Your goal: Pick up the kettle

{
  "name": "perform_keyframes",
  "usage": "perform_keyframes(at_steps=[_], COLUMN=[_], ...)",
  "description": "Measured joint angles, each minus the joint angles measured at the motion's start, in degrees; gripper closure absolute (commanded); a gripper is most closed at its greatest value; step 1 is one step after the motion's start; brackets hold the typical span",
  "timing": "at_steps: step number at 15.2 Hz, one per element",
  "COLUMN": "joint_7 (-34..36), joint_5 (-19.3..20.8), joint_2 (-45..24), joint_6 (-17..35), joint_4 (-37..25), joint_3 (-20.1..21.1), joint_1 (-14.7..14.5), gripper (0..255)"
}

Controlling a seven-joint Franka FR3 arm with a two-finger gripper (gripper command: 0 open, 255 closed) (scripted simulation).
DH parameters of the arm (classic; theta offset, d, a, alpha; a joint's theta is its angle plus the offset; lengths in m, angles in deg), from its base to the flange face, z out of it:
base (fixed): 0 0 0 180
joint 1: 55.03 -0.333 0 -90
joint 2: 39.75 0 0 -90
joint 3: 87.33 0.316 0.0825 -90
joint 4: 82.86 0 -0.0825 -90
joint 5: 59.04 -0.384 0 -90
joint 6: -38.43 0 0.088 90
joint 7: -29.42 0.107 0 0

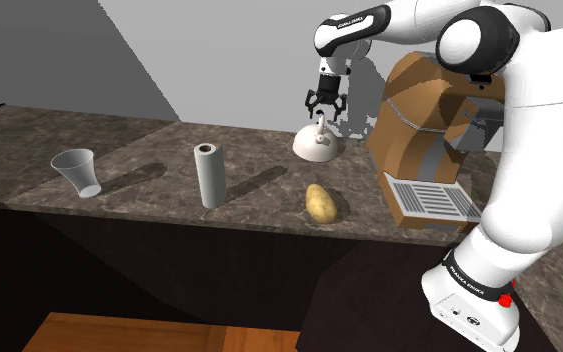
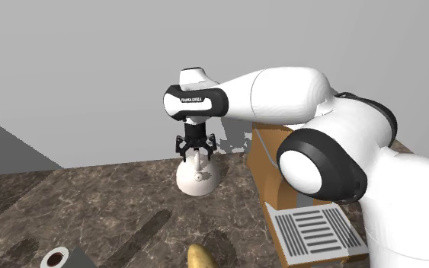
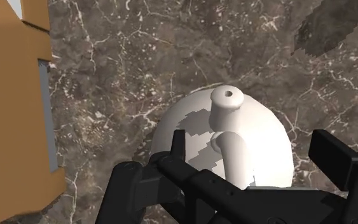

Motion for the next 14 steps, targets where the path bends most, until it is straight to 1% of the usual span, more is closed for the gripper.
perform_keyframes(at_steps=[3, 8, 9, 14], joint_7=[0.2, -0.2, -0.2, -0.2], joint_5=[-0.2, -0.4, -0.4, -0.4], joint_2=[-1.5, -3.1, -3.2, -3.1], joint_6=[1.1, 4.0, 4.3, 4.5], joint_4=[-0.3, 1.0, 1.2, 1.5], joint_3=[-0.1, -0.1, -0.1, -0.1], joint_1=[0.2, 0.2, 0.2, 0.2], gripper=[0, 0, 255, 255])
